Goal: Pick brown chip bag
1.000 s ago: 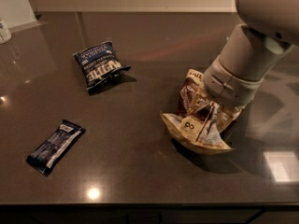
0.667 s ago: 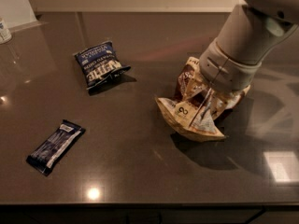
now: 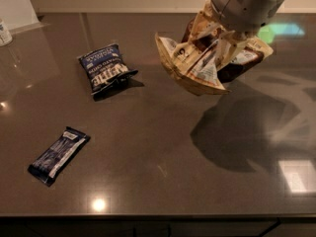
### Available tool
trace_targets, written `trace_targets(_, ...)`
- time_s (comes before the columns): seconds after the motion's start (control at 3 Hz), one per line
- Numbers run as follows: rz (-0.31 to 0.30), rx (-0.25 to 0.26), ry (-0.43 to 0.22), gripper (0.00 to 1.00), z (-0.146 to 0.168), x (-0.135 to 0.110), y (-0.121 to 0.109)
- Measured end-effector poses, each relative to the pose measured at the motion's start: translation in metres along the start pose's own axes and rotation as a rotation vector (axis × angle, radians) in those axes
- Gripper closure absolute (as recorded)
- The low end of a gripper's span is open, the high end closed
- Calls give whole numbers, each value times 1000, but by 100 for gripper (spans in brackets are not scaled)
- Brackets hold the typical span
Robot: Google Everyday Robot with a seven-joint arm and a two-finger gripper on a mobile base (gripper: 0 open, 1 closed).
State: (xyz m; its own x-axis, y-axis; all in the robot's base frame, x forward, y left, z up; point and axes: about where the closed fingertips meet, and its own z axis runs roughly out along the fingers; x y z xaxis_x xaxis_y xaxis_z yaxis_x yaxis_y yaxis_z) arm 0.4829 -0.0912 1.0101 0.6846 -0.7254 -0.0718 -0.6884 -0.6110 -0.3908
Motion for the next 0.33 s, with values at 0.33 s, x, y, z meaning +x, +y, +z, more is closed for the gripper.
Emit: trace_targets(0.33,0,2,1,100,0,0,0)
